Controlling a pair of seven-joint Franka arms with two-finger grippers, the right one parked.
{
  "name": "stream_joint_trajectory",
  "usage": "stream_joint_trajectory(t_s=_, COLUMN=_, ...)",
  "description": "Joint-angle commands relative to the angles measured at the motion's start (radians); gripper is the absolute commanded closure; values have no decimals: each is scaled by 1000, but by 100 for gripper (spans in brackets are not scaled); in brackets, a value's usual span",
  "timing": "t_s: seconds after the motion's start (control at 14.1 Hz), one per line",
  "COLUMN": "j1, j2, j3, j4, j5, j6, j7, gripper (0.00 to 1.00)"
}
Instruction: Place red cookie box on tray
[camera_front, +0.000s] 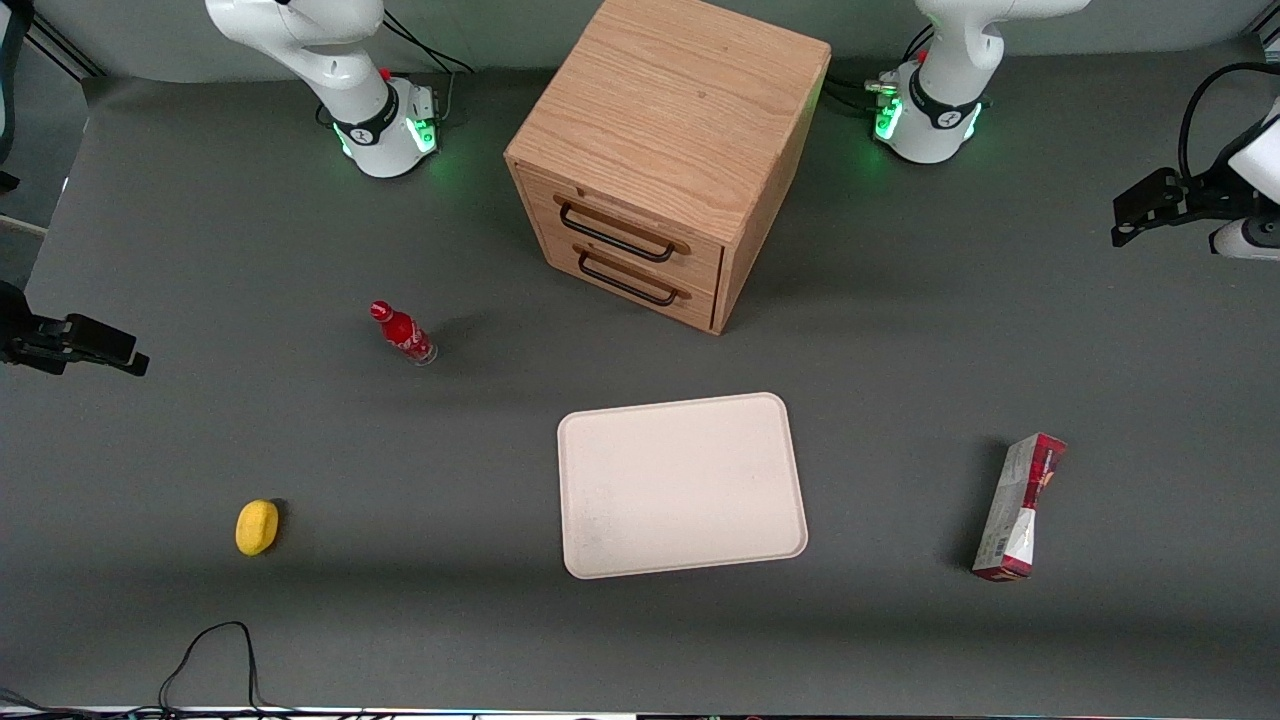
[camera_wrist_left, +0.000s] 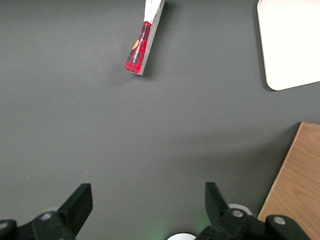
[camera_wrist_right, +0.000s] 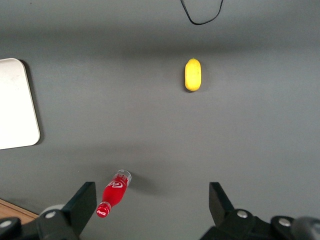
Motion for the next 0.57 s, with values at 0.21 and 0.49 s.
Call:
stream_joint_trajectory(t_s=0.21, j1=13, j2=-10, j3=-3, j4=-16, j5=11, j6=28, j7=5, gripper=0)
stream_joint_trajectory(t_s=0.49, j1=9, j2=126, j3=1, j4=51, j5=13, j6=63, j7=77, gripper=0)
